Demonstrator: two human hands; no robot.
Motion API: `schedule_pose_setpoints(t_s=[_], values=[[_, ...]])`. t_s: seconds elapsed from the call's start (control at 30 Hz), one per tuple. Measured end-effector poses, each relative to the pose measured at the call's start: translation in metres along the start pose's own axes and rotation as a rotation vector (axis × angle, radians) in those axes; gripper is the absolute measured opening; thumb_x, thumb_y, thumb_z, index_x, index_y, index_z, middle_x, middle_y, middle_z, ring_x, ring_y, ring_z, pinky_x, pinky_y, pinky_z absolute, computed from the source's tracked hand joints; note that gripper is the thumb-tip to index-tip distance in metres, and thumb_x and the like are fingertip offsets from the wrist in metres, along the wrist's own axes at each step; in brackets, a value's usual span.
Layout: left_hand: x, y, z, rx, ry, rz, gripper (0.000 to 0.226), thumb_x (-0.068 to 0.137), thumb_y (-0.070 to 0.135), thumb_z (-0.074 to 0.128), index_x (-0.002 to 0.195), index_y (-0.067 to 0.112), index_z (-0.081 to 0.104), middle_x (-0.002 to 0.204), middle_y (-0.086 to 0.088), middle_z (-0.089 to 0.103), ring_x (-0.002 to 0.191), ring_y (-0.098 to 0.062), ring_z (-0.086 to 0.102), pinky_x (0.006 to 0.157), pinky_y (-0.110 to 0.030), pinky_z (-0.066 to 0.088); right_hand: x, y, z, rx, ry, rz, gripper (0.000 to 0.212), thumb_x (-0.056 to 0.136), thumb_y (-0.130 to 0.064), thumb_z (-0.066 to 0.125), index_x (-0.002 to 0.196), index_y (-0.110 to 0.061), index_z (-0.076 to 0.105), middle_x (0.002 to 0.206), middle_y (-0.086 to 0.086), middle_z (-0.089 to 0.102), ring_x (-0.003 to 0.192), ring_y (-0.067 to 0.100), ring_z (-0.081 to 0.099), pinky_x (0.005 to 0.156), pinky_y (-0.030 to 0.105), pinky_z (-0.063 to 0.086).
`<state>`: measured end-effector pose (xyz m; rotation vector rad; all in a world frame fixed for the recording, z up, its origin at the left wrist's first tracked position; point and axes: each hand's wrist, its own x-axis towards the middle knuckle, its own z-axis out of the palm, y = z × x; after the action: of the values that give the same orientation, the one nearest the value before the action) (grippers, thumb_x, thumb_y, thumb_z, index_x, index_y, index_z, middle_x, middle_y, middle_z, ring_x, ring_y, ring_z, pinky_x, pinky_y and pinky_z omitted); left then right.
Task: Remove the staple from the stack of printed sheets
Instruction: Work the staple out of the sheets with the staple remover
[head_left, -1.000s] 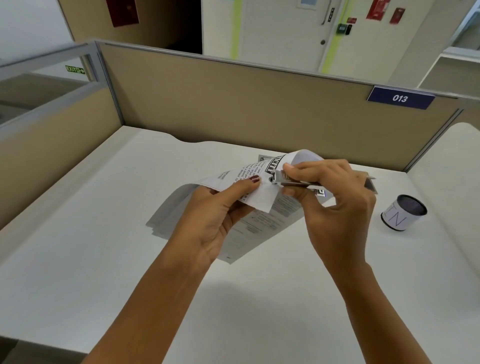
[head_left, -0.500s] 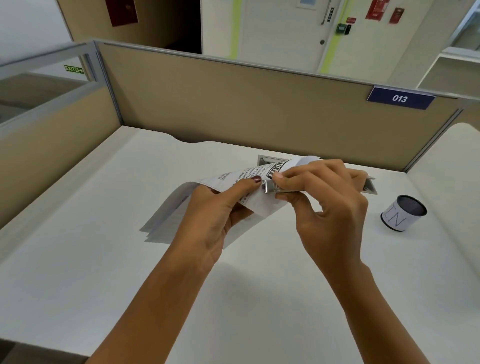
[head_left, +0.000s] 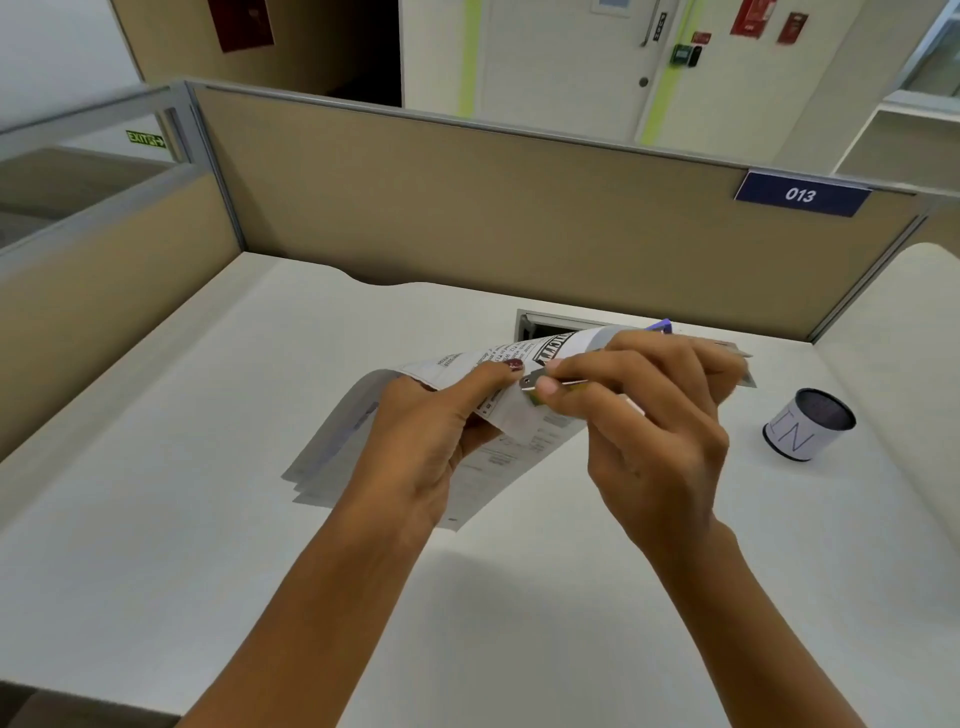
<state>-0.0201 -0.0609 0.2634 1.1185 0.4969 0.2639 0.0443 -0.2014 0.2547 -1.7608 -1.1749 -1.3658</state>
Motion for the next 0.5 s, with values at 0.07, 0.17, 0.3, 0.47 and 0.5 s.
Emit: schedule_pose_setpoints(t_s=[0.07,0.17,0.3,0.47,0.5], values=[[0.000,0.000,0.001,-0.033,-0.009,-0.018,0.028,0.075,0.017,0.075,0.101,0.004,0.070,0.092,-0.010,0.076,0.080,-0.020,0.072,0.069,-0.030,0.058,-0.004,0.002,0.000,-0.022,0.054,-0.055,0.030,0.093,-0.016,0.066,0.066,-0.009,0.078,0.082,0.003,0.077,0.079,0.021,0.061,0.077,0.038,0.034],[0.000,0.002,0.002,-0.110,0.000,-0.052,0.024,0.076,0.013,0.073,0.097,0.002,0.069,0.088,-0.009,0.077,0.074,-0.017,0.073,0.064,-0.027,0.059,-0.008,0.000,-0.001,-0.046,0.143,-0.128,0.009,0.087,-0.016,0.074,0.077,-0.015,0.074,0.083,0.003,0.077,0.081,0.018,0.061,0.079,0.035,0.033],[0.001,0.005,-0.002,-0.199,-0.025,-0.047,0.014,0.077,0.007,0.071,0.090,0.002,0.070,0.088,-0.010,0.076,0.076,-0.017,0.073,0.058,-0.024,0.057,-0.007,-0.005,0.000,-0.028,0.184,0.027,0.015,0.087,-0.010,0.073,0.072,-0.013,0.076,0.082,0.001,0.076,0.080,0.019,0.062,0.074,0.038,0.035],[0.001,0.005,-0.003,-0.184,-0.026,-0.020,0.017,0.075,0.009,0.073,0.091,0.005,0.071,0.088,-0.009,0.076,0.079,-0.016,0.073,0.058,-0.022,0.056,0.003,-0.001,-0.003,0.158,-0.095,0.384,0.007,0.078,-0.004,0.078,0.083,-0.009,0.075,0.088,-0.001,0.073,0.086,0.022,0.064,0.074,0.040,0.042],[0.002,0.005,-0.003,-0.178,-0.022,-0.016,0.016,0.075,0.010,0.073,0.090,0.006,0.072,0.088,-0.009,0.076,0.079,-0.016,0.073,0.058,-0.022,0.056,0.004,-0.001,-0.003,0.160,-0.139,0.408,0.010,0.077,-0.004,0.079,0.084,-0.009,0.075,0.090,0.000,0.073,0.088,0.023,0.065,0.074,0.039,0.042]])
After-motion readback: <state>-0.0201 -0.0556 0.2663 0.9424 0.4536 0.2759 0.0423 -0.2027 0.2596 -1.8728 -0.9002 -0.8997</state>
